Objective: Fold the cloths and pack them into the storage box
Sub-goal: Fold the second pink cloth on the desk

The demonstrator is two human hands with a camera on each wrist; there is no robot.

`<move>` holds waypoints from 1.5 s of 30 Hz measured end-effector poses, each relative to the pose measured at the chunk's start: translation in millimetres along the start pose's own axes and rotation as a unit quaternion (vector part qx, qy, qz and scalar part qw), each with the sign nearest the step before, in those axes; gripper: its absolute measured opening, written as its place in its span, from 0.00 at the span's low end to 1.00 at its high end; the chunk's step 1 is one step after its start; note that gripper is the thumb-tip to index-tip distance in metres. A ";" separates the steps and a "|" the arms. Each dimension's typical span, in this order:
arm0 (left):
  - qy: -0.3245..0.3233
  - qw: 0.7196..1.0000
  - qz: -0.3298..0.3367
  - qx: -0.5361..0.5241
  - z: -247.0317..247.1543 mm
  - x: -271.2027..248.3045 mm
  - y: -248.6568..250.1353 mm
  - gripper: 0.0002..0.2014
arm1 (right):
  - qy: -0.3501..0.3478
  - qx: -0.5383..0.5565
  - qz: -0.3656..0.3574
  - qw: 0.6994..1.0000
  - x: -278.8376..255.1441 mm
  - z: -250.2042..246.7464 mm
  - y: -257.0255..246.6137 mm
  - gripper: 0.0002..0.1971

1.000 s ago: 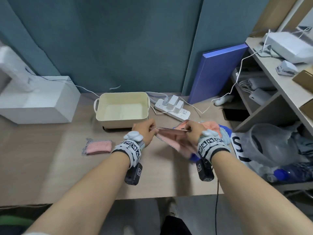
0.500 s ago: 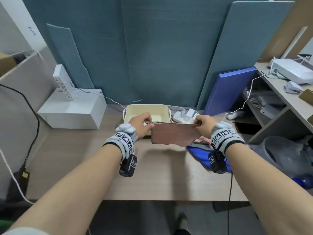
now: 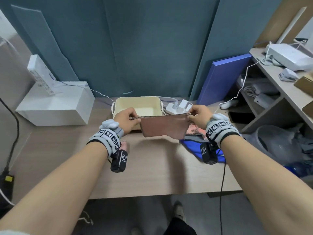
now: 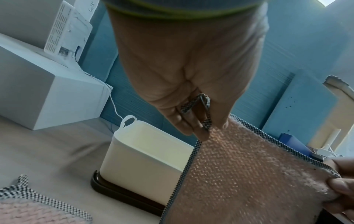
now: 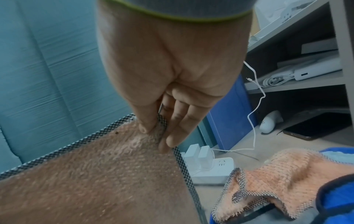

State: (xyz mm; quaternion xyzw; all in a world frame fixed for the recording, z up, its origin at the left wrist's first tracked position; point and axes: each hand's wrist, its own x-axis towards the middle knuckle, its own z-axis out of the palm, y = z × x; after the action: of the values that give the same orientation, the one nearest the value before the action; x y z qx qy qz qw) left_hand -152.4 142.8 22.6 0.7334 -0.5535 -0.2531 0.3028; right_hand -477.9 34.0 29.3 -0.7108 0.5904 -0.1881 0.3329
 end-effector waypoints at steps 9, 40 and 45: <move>-0.177 0.982 -0.022 0.063 39.3 -84.4 -73.8 0.09 | -0.121 -0.040 0.067 0.990 -95.4 66.7 52.0 0.07; -0.071 0.967 -0.062 0.238 135.1 -9.8 -115.5 0.09 | -0.115 -0.098 0.158 0.976 -5.2 143.3 113.3 0.11; -0.065 0.945 -0.009 0.319 128.8 -8.3 -97.9 0.19 | -0.139 -0.119 0.148 0.972 -2.9 136.7 105.6 0.17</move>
State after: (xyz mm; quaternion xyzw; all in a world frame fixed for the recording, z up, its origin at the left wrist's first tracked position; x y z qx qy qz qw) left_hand -181.1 149.6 -136.6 0.7783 -0.6175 -0.1130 0.0141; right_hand -463.7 62.5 -140.5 -0.6695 0.6546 0.0355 0.3493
